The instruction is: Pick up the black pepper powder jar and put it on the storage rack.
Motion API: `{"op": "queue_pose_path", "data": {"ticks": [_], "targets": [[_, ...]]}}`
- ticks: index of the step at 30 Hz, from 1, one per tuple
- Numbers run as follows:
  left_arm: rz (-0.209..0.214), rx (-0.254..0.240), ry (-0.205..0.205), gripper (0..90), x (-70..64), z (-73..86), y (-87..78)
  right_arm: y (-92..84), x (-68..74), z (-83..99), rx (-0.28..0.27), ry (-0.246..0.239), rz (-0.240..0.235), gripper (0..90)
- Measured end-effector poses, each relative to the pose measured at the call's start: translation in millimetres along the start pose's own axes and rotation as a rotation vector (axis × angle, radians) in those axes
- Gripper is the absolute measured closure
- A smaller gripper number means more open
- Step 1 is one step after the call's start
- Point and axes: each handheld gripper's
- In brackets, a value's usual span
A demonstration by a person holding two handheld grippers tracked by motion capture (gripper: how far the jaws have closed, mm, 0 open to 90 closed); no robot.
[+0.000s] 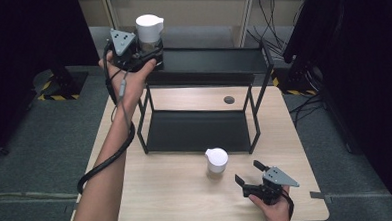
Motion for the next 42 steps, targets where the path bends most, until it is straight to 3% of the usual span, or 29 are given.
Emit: {"op": "queue_pose_path", "data": {"ticks": [10, 18, 27, 35, 42], "targets": [[0.021, -0.012, 0.029, 16.9, -2.5, 8.4, -14.8, 0.2, 0.8, -0.1, 0.001, -0.006, 0.003, 7.3], [0.029, -0.025, 0.021, 16.4, -3.2, 18.2, -25.4, 0.2, 0.9, -0.3, 0.002, -0.004, 0.003, 7.3], [0.038, -0.043, 0.049, 16.5, -5.5, 34.9, -37.3, 0.3, 1.0, -0.5, 0.003, -0.004, 0.004, 7.3], [0.052, -0.056, 0.045, 16.6, -7.8, 51.1, -44.4, 0.4, 1.0, -0.5, 0.003, -0.005, 0.004, 7.3], [0.063, -0.037, 0.051, 16.6, -7.9, 65.9, -50.2, 0.4, 1.3, -0.5, 0.003, -0.006, 0.005, 7.3]]}}
Point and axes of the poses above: each handheld gripper's, and its own axes: y roughly forward along the jaws, z roughly out of its underside, x roughly to its left, and after that the axes turned 5 degrees about x, right-handed
